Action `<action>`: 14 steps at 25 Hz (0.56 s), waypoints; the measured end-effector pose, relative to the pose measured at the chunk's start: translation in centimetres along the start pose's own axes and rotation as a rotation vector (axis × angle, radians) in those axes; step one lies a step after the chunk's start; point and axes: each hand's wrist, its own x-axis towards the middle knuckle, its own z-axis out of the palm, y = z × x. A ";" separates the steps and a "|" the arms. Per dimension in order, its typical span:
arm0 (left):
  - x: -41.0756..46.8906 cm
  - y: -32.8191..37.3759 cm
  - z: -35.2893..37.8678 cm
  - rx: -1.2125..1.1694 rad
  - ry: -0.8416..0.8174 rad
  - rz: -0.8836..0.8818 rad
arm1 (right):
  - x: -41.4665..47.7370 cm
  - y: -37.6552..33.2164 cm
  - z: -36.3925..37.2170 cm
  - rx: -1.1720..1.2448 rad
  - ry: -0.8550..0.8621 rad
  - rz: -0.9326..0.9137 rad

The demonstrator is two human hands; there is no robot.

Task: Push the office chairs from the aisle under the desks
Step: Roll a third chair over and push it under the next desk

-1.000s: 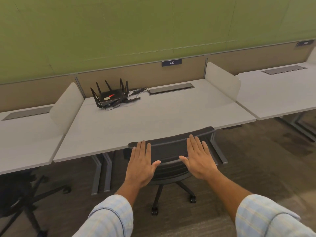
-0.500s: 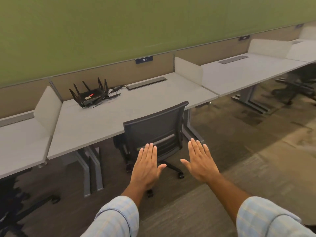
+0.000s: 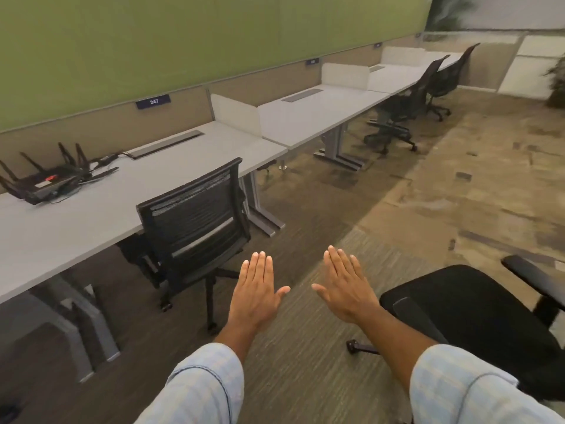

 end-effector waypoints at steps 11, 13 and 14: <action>-1.3 20.7 -3.2 -0.050 0.102 0.216 | -16.3 15.2 -7.3 -0.045 0.046 0.161; -1.8 25.1 -3.9 -0.087 0.141 0.226 | -19.4 18.4 -8.7 -0.068 0.047 0.167; -2.1 27.4 -4.2 -0.091 0.153 0.234 | -20.9 20.0 -9.4 -0.083 0.049 0.165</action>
